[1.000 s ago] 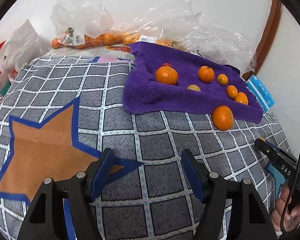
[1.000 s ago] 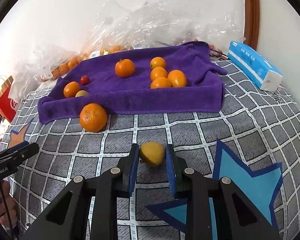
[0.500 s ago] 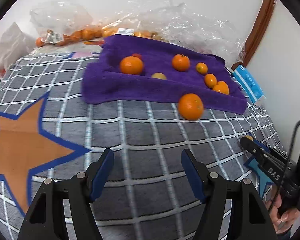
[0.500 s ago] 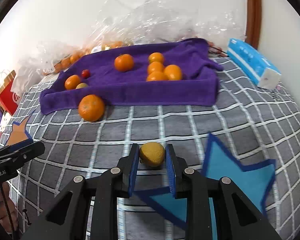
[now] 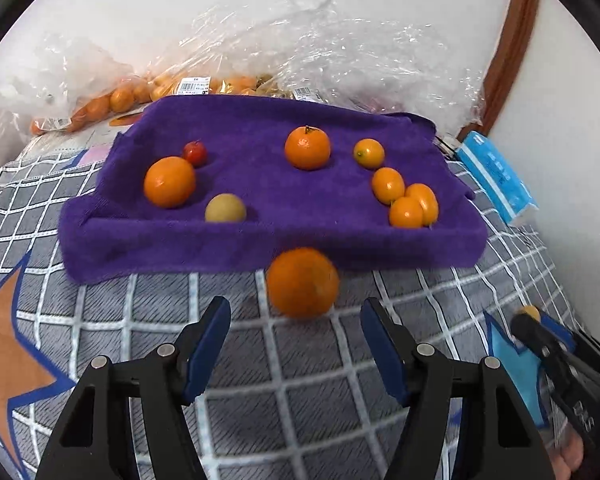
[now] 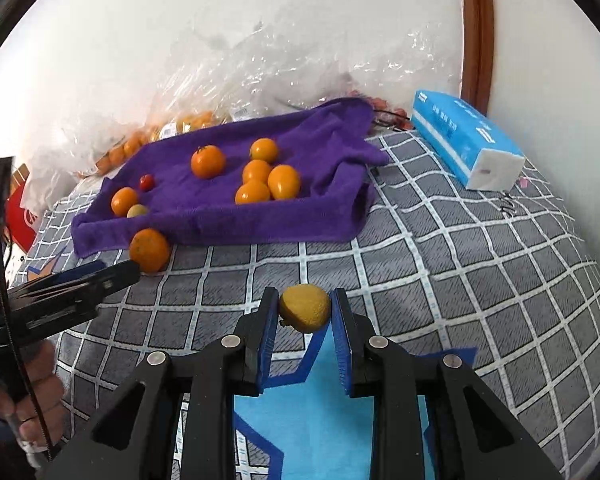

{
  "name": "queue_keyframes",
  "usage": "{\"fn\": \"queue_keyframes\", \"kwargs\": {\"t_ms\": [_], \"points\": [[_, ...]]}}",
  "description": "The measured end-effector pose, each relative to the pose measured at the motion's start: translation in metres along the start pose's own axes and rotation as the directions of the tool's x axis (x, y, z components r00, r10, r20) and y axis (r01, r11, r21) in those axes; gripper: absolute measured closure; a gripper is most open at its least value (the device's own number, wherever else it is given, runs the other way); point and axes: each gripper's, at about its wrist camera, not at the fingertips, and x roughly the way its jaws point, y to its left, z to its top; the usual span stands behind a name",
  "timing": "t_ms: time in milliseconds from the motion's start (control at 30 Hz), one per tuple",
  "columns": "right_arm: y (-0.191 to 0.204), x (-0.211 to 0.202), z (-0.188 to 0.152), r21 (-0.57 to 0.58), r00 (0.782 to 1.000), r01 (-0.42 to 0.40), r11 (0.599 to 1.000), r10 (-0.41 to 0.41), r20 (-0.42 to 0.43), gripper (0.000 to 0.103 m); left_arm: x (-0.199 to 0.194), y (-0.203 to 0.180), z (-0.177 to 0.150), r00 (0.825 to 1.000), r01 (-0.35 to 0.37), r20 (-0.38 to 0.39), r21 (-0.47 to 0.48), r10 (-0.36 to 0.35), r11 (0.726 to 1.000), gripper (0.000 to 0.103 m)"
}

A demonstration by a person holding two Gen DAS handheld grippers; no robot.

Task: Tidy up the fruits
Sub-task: 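Close the left tool on the large orange while the right tool holds the yellow-green fruit, then carry the large orange and yellow-green fruit over the purple towel with both tools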

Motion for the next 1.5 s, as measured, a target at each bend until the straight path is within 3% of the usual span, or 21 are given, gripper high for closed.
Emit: {"fn": "queue_keyframes", "kwargs": {"t_ms": [200,333,500,833,1033,1233,1367,1500], "points": [[-0.005,0.009,0.001,0.001,0.999,-0.037,0.999,0.037,-0.029,0.077,0.019,-0.001,0.005,0.999,-0.041,-0.026,-0.066,0.040,0.997,0.053],[-0.006,0.017,-0.002,0.004,0.997,-0.053,0.999,0.054,-0.056,0.077,0.023,-0.006,0.007,0.999,-0.048,-0.017,-0.062,0.047,0.997,0.062],[-0.008,0.020,-0.003,0.005,0.995,-0.067,0.998,0.067,-0.075,0.077,0.022,-0.011,0.007,0.998,-0.056,-0.028,-0.049,0.054,0.997,0.063],[-0.004,-0.009,0.005,-0.004,0.999,-0.052,0.999,0.052,-0.006,0.077,-0.003,0.007,-0.007,0.998,-0.048,-0.035,-0.102,0.045,0.994,0.063],[0.020,-0.025,0.004,-0.019,0.999,-0.034,0.999,0.034,0.023,0.077,-0.033,0.036,-0.015,0.999,-0.043,-0.015,-0.111,0.041,0.993,0.063],[0.062,-0.023,0.014,-0.020,0.997,-0.041,0.999,0.042,0.060,0.077,-0.053,0.090,-0.007,0.999,-0.039,-0.003,-0.118,0.039,0.992,0.063],[0.083,-0.010,0.026,0.030,0.995,-0.093,0.995,0.092,0.048,0.077,-0.058,0.118,0.007,0.998,-0.057,0.006,-0.095,0.057,0.994,0.063],[0.098,0.000,0.035,0.061,0.995,-0.084,0.995,0.081,0.055,0.077,-0.058,0.133,0.017,1.000,-0.012,0.011,-0.071,0.013,0.997,0.063]]}}
